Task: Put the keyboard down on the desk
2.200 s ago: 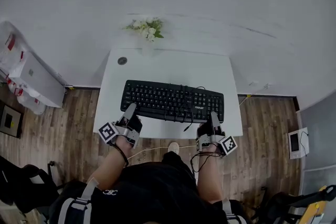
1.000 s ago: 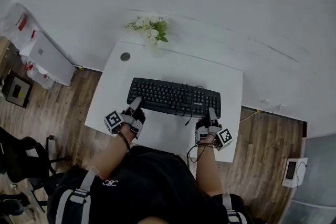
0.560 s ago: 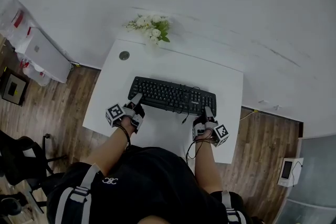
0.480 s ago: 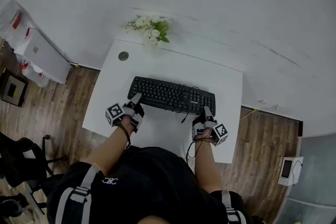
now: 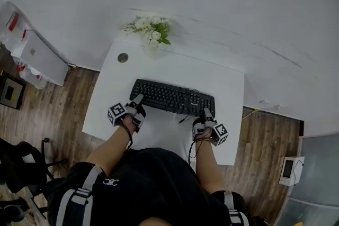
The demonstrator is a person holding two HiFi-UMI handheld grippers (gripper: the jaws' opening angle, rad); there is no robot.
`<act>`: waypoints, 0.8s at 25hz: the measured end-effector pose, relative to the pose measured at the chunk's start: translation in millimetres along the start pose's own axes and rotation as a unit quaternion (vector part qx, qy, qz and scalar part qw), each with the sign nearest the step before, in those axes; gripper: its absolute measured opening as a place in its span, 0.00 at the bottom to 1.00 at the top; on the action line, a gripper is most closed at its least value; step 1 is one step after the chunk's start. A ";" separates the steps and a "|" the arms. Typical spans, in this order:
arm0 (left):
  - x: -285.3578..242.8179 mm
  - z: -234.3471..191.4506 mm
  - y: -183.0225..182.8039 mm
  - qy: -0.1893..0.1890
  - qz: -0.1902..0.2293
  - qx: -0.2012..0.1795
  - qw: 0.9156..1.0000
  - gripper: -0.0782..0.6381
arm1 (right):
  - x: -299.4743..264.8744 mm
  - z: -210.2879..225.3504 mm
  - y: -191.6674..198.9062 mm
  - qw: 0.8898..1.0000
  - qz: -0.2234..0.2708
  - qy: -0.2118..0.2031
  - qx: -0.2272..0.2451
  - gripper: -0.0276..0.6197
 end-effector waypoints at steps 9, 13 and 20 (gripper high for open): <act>2.4 -17.5 2.1 -0.081 0.004 0.037 0.996 0.25 | 0.3 2.2 1.5 0.998 -0.004 0.060 0.013 0.20; 3.3 -18.6 3.0 -0.120 0.006 0.040 0.992 0.27 | -0.1 -0.9 0.4 0.995 -0.009 0.089 0.041 0.21; 9.9 -24.9 8.4 -0.191 -0.003 0.031 0.981 0.37 | 1.6 -4.0 0.3 0.963 -0.045 0.209 0.163 0.40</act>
Point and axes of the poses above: the fingertips, and each gripper's own axes: x backward along the fingers, z to its right, y out of its underside, the point moved 8 cm from there along x, backward along the fingers, and after that the axes turned 2 degrees about x, right-handed, at the moved point
